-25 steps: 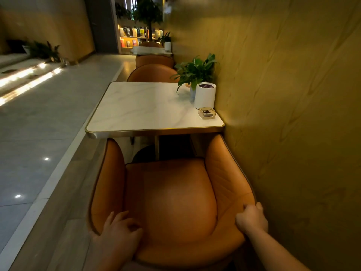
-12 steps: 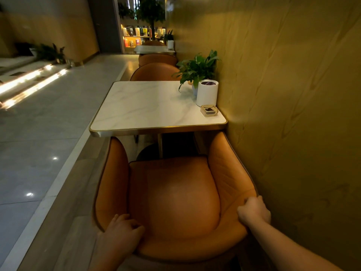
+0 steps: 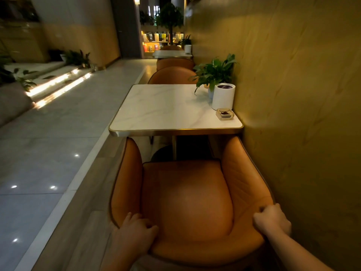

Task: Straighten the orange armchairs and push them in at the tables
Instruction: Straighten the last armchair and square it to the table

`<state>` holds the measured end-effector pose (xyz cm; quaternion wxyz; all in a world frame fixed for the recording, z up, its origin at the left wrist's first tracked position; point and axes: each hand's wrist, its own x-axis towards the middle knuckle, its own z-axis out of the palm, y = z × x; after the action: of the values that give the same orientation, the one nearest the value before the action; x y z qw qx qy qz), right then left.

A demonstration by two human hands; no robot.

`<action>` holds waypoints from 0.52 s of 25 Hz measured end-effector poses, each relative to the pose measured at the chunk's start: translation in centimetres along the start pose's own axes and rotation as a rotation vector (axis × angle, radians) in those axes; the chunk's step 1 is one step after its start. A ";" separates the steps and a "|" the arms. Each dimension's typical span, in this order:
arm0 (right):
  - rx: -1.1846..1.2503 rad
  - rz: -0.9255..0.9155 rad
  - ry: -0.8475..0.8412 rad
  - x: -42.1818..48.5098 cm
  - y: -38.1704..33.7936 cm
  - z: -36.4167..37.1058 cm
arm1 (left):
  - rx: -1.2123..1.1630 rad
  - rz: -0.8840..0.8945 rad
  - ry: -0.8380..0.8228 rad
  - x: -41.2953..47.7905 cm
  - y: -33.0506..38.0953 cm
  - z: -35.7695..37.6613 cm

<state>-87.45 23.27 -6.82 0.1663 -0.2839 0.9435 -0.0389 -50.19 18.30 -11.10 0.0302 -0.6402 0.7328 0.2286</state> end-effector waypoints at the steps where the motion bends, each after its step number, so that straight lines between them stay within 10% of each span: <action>1: -0.008 0.001 -0.019 0.1 0.0 0.2 | 0.005 0.009 -0.020 0.3 -0.4 0.2; 13: -0.015 -0.008 0.001 1.2 0.0 1.1 | -0.031 -0.082 -0.005 -1.6 1.6 -2.0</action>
<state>-88.07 22.62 -8.17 0.1636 -0.2888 0.9427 -0.0327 -50.95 19.15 -8.30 0.0311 -0.6694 0.7024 0.2401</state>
